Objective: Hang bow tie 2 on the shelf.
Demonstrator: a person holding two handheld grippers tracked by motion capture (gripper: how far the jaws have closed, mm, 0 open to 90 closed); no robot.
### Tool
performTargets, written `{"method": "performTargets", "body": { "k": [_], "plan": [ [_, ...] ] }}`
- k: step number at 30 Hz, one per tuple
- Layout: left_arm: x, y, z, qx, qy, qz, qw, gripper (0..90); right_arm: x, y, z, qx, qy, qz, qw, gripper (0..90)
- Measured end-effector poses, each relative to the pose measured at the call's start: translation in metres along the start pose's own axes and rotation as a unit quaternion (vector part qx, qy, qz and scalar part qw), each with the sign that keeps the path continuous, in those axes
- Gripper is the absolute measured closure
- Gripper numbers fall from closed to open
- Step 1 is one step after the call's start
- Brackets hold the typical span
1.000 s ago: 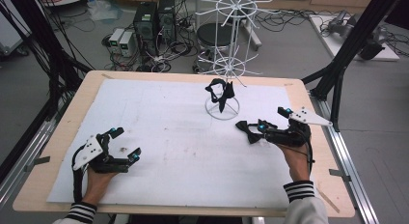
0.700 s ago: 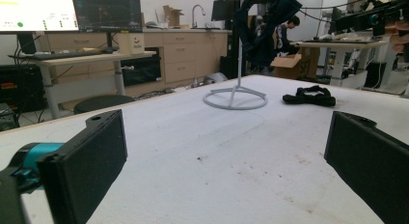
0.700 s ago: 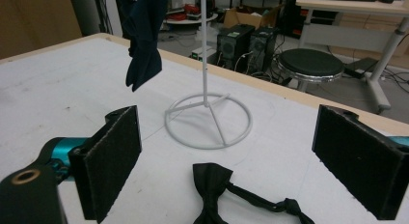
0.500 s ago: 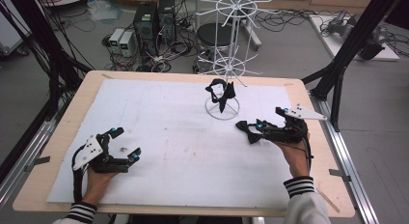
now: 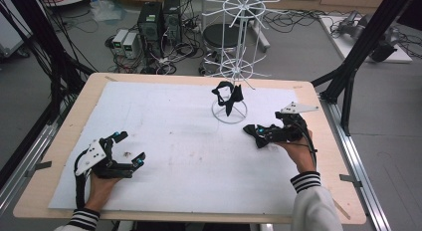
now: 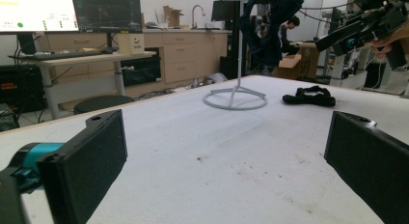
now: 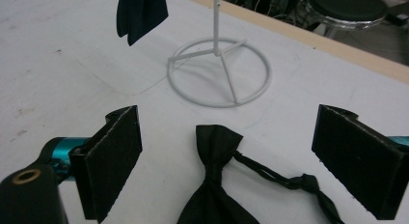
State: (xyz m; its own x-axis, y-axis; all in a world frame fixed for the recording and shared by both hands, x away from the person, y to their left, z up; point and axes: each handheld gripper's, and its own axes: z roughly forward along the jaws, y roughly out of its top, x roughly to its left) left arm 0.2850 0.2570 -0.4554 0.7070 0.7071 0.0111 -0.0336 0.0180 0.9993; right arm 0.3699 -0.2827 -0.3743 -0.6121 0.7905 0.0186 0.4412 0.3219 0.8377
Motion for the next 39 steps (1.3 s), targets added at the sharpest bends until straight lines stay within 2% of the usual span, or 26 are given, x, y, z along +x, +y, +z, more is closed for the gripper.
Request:
{"method": "performTargets", "body": {
  "k": [3, 4, 6, 11, 14, 18, 23, 34, 35, 39],
  "plan": [
    [0.0, 0.0, 0.0, 0.001, -0.001, 0.001, 1.0, 1.7, -0.001, 0.0, 0.007, 0.028, 0.002, -0.008, 0.9996, 10.9],
    [0.0, 0.0, 0.0, -0.001, 0.0, 0.0, 1.0, 1.8, -0.001, 0.0, 0.008, 0.036, 0.003, -0.008, 0.9993, 14.4],
    [0.0, 0.0, 0.0, 0.0, 0.0, 0.0, 1.0, 1.8, -0.002, 0.0, 0.012, 0.053, 0.008, -0.006, 0.9986, 15.0],
    [0.0, 0.0, 0.0, -0.001, 0.0, 0.0, 1.0, 1.8, -0.002, 0.0, 0.021, 0.082, 0.013, -0.007, 0.9965, 17.7],
    [0.0, 0.0, 0.0, 0.0, 0.0, 0.0, 1.0, 1.7, -0.002, 0.001, 0.024, 0.103, 0.012, -0.016, 0.9945, 19.1],
    [0.0, 0.0, 0.0, -0.001, -0.001, 0.001, 1.0, 1.8, -0.002, 0.002, 0.029, 0.117, 0.017, -0.009, 0.993, 23.5],
    [0.0, 0.0, 0.0, -0.001, 0.0, 0.001, 1.0, 1.8, -0.004, -0.001, 0.035, 0.147, 0.016, -0.009, 0.9889, 25.3],
    [0.0, 0.0, 0.0, -0.001, 0.0, 0.0, 1.0, 1.8, -0.001, -0.005, 0.051, 0.199, 0.018, -0.02, 0.9796, 41.2],
    [0.0, 0.0, 0.0, 0.0, -0.001, 0.0, 1.0, 1.8, 0.0, -0.005, 0.053, 0.197, 0.022, -0.022, 0.9798, 42.0],
    [0.0, 0.0, 0.0, 0.0, -0.001, 0.0, 1.0, 1.7, -0.001, -0.007, 0.057, 0.211, 0.016, -0.023, 0.977, 45.5]
  ]
}}
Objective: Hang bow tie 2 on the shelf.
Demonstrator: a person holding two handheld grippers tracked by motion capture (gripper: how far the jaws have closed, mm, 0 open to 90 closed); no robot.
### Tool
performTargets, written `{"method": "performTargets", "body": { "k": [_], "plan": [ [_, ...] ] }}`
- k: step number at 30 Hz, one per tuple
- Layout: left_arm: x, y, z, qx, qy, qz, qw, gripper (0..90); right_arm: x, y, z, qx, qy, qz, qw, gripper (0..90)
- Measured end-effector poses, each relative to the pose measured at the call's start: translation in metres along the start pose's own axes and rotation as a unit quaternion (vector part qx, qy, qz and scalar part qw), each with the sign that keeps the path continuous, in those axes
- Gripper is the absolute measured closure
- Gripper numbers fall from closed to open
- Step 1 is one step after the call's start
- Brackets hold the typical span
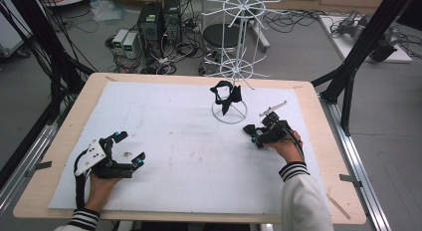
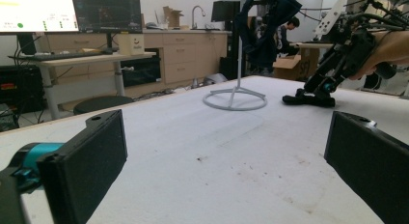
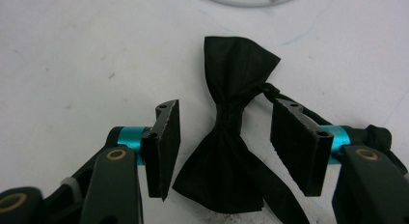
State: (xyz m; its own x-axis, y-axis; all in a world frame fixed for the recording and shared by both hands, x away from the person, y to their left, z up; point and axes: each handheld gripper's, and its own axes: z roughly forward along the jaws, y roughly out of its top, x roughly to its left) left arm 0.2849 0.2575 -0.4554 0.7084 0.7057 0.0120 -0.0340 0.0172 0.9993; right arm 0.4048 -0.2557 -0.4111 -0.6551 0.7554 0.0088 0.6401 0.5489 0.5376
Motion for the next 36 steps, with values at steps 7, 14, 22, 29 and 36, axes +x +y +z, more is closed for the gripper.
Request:
{"method": "performTargets", "body": {
  "k": [7, 14, 22, 29, 36],
  "plan": [
    [0.0, 0.0, 0.0, 0.0, 0.0, 0.0, 1.0, 1.7, -0.002, 0.0, 0.004, 0.012, -0.001, 0.002, 0.9999, 52.7],
    [0.0, 0.0, 0.0, -0.001, 0.0, -0.001, 1.0, 1.8, -0.002, 0.001, 0.01, 0.029, 0.009, 0.002, 0.9995, 67.9],
    [0.0, 0.0, 0.0, -0.001, 0.0, 0.0, 1.0, 1.7, -0.001, 0.002, 0.01, 0.035, 0.006, 0.009, 0.9993, 77.8],
    [0.0, 0.0, 0.0, -0.001, 0.0, 0.0, 1.0, 1.7, -0.001, 0.002, 0.008, 0.033, 0.003, 0.007, 0.9994, 78.3],
    [0.0, 0.0, 0.0, -0.001, 0.0, 0.0, 1.0, 1.7, -0.002, 0.002, -0.007, -0.008, 0.007, 0.01, 0.9999, 78.3]
  ]
}}
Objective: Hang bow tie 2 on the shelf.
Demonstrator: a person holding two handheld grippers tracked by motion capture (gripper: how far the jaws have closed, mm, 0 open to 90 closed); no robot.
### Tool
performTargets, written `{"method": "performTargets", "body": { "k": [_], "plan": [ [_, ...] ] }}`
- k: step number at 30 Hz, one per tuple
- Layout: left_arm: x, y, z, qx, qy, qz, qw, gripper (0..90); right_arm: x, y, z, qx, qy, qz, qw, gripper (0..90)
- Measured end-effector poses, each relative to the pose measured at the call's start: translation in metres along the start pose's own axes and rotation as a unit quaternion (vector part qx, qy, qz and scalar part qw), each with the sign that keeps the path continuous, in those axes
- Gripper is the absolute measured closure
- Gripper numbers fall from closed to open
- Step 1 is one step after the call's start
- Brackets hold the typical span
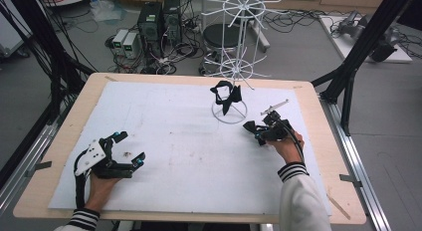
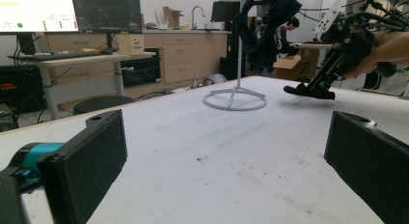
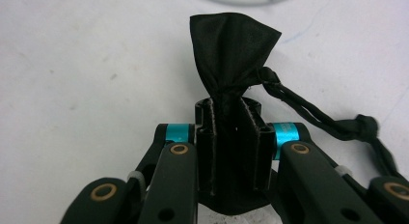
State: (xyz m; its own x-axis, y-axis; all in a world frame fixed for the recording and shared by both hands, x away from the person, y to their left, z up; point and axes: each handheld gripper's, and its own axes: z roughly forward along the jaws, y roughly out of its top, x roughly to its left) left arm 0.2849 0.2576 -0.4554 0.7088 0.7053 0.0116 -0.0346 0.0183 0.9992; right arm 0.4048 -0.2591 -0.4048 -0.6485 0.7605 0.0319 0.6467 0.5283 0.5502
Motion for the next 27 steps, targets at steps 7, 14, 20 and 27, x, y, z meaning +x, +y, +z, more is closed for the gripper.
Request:
{"method": "performTargets", "body": {
  "k": [7, 14, 20, 27],
  "plan": [
    [0.0, 0.0, 0.0, 0.0, 0.0, 0.001, 1.0, 1.8, 0.002, -0.002, -0.018, -0.041, 0.007, 0.004, 0.9991, 78.3],
    [0.0, 0.0, 0.0, 0.0, 0.0, 0.001, 1.0, 1.8, 0.006, -0.003, -0.033, -0.087, 0.019, 0.013, 0.9959, 78.2],
    [0.0, 0.0, 0.0, 0.0, 0.0, 0.0, 1.0, 1.8, 0.006, -0.005, -0.046, -0.126, 0.027, 0.025, 0.9913, 78.2],
    [0.0, 0.0, 0.0, 0.0, 0.0, 0.001, 1.0, 1.7, 0.007, -0.008, -0.059, -0.172, 0.042, 0.032, 0.9836, 78.1]
  ]
}}
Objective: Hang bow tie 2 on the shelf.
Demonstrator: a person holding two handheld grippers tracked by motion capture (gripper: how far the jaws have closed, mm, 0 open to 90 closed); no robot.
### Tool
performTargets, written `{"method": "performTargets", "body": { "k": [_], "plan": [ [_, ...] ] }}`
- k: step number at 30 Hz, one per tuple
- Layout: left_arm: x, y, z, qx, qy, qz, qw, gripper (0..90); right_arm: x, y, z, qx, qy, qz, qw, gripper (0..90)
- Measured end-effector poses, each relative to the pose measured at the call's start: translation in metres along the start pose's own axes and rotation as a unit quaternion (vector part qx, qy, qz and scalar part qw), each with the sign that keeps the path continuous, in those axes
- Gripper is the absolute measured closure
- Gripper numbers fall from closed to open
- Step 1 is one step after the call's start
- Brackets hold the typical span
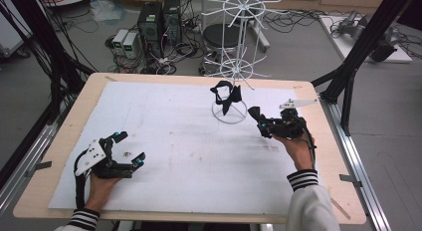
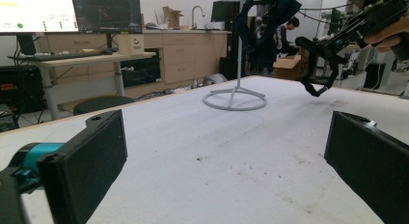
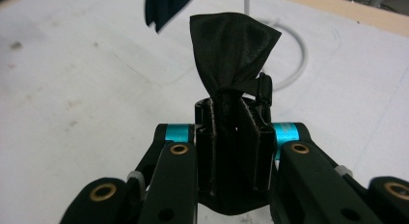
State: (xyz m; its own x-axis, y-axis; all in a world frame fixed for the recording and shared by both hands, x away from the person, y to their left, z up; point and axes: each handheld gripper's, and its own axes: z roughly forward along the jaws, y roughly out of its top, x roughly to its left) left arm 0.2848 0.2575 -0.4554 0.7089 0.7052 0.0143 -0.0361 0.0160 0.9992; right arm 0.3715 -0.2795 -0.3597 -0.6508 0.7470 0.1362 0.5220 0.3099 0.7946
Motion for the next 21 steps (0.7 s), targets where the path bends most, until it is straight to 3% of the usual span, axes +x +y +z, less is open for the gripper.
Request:
{"method": "performTargets", "body": {
  "k": [9, 14, 21],
  "plan": [
    [0.0, 0.0, 0.0, -0.001, 0.0, -0.001, 1.0, 1.7, 0.007, 0.003, -0.014, -0.066, 0.03, 0.0, 0.9973, 77.9],
    [0.0, 0.0, 0.0, -0.001, 0.0, -0.001, 1.0, 1.8, 0.011, 0.004, -0.024, -0.109, 0.038, 0.005, 0.9933, 77.9],
    [0.0, 0.0, 0.0, 0.001, 0.0, -0.001, 1.0, 1.8, 0.012, 0.006, -0.034, -0.155, 0.031, 0.01, 0.9873, 77.9]
  ]
}}
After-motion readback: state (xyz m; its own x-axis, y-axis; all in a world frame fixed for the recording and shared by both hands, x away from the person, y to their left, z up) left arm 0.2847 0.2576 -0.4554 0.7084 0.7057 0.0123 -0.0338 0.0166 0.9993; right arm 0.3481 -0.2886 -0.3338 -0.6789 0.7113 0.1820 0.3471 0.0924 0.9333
